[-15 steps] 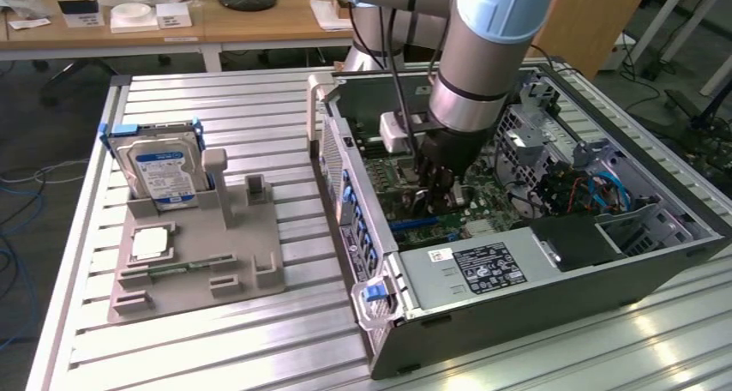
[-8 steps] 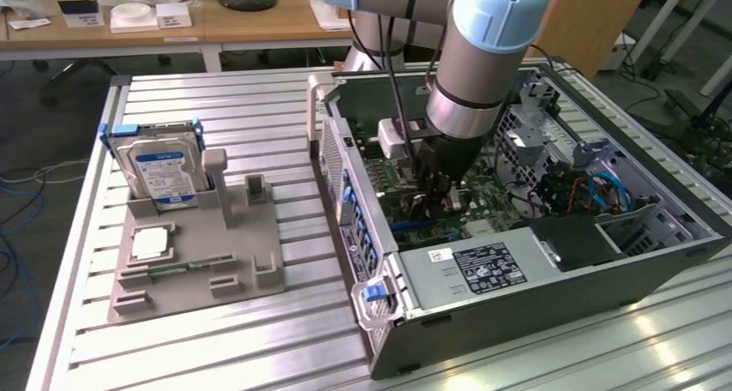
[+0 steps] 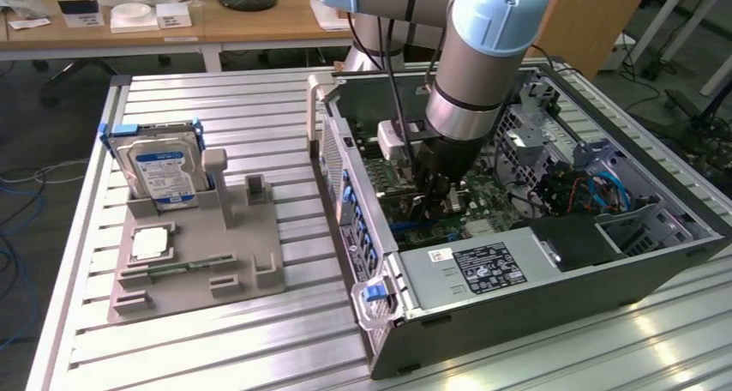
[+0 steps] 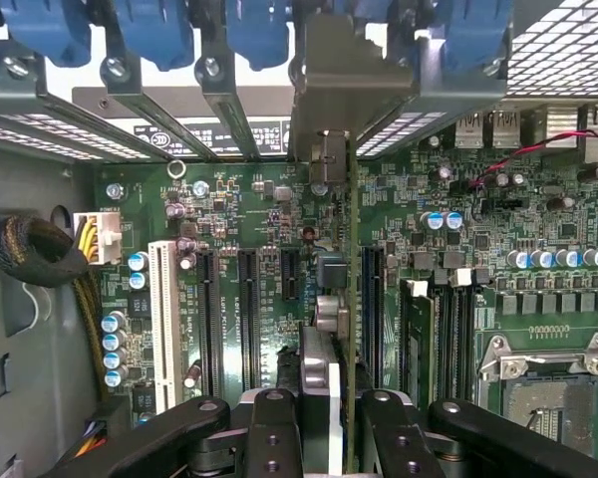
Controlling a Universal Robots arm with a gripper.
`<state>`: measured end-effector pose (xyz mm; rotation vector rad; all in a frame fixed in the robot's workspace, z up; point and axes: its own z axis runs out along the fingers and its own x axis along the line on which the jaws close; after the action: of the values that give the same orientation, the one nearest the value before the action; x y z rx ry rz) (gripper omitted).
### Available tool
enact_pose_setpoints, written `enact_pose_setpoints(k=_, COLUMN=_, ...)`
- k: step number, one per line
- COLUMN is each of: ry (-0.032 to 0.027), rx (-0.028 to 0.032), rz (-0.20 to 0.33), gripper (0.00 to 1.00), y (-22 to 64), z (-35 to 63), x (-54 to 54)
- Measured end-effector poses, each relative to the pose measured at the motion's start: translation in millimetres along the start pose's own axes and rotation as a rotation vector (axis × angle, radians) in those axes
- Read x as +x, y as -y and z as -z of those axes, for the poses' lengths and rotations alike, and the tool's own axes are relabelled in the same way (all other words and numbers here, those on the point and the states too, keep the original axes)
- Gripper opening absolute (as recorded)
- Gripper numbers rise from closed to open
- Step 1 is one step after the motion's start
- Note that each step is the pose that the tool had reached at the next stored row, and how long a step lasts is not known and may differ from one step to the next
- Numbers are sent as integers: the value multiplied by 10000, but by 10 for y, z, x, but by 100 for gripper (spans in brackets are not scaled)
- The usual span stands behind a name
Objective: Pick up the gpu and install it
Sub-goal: 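Insert the gpu into the slot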
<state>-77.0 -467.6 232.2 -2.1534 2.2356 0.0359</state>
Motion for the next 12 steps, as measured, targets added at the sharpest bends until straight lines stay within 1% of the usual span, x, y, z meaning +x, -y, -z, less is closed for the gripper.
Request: enact_pose_setpoints(k=12, ry=0, rx=-1, rz=1, gripper=28, y=-1, z=-14, x=-11)
